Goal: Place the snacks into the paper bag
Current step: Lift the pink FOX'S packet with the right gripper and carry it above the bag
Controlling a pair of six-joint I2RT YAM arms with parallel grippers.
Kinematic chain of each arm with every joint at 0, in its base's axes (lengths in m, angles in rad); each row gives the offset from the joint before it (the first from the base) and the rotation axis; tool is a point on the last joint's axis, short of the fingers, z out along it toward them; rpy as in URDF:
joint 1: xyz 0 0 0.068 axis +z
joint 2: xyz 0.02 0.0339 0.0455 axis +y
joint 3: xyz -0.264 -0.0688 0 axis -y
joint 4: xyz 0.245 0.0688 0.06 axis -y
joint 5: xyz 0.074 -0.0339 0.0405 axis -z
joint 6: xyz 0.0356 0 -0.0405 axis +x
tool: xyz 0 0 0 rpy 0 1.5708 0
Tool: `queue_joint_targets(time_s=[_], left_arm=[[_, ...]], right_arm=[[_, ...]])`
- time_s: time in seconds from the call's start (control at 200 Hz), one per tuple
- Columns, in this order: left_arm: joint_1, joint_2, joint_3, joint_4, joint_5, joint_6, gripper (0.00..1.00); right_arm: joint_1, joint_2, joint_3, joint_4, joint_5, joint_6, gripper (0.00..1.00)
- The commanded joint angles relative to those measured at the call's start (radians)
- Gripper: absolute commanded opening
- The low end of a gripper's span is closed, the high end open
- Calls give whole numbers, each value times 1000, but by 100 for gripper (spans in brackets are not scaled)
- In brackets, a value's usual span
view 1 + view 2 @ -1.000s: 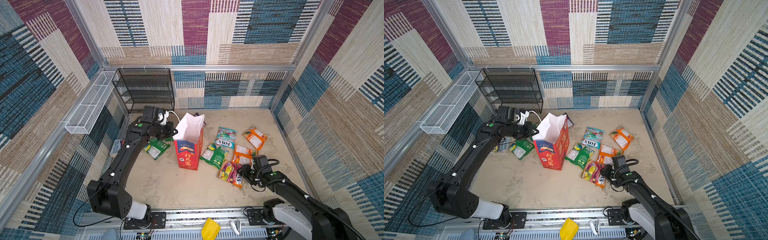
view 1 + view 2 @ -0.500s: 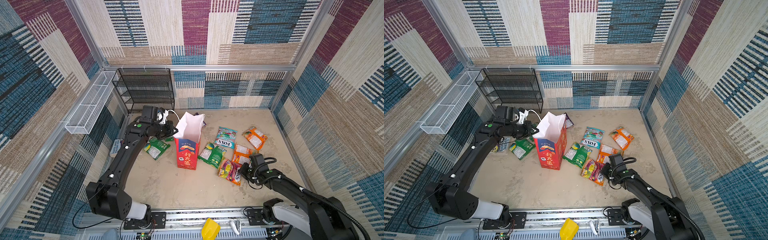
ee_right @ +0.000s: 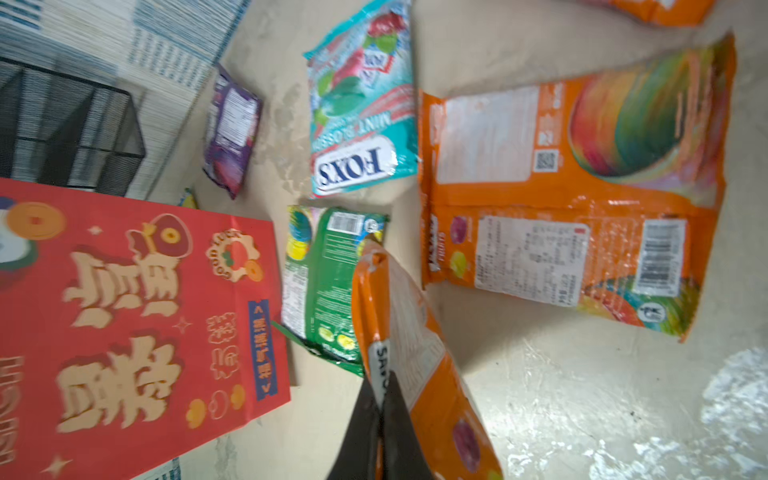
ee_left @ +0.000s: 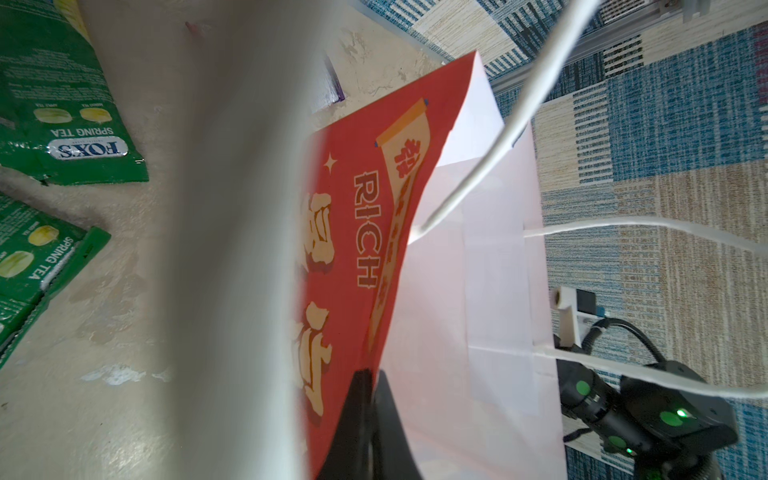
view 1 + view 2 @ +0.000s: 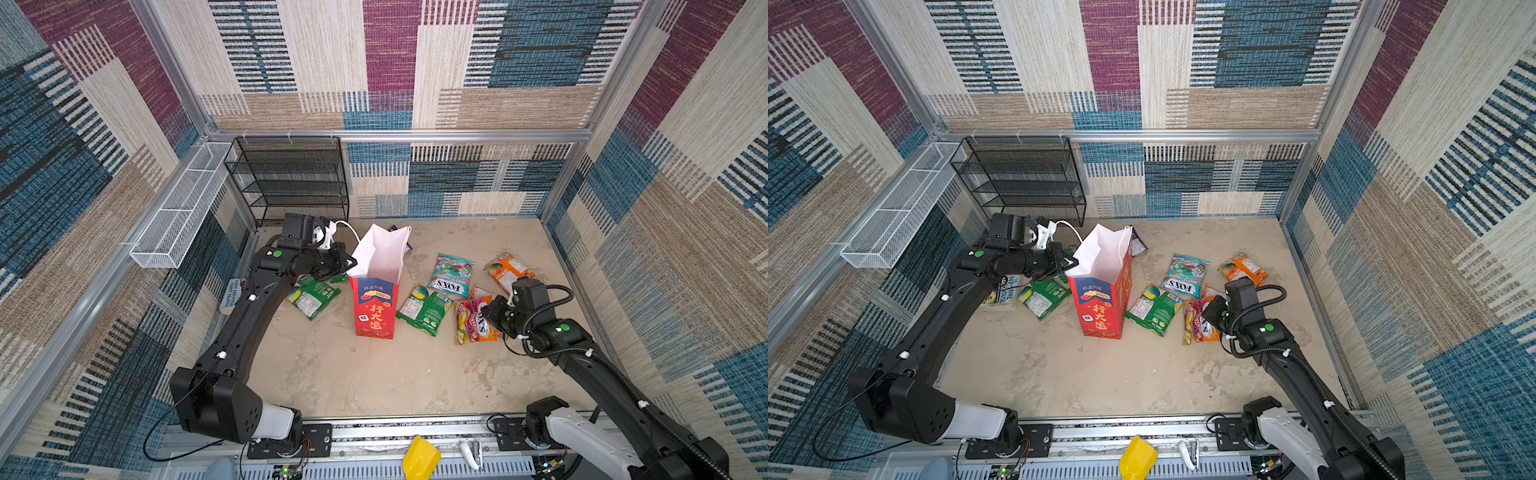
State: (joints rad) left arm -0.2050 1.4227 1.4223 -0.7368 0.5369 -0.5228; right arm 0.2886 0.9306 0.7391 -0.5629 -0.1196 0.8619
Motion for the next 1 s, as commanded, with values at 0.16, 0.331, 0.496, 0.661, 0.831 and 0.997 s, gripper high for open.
queue_joint_targets(time_s=[0.16, 0.331, 0.496, 0.661, 0.831, 0.997], left_arm=[[12, -17, -19, 54, -29, -30, 0], [13, -22, -29, 63, -33, -44, 0], [13, -15, -29, 64, -33, -45, 0], [13, -17, -36, 79, -24, -51, 0], [13, -5, -41, 82, -27, -58, 0], [13, -5, -39, 82, -15, -59, 0]], right_arm=[[-1, 52, 312, -16, 4, -39, 0], [5, 166, 537, 59, -40, -32, 0], [84, 324, 788, 113, -33, -25, 0], [185, 522, 1113, 66, -1, -67, 0], [297, 801, 1608, -103, 51, -135, 0], [345, 1027, 1909, -250, 31, -132, 0]])
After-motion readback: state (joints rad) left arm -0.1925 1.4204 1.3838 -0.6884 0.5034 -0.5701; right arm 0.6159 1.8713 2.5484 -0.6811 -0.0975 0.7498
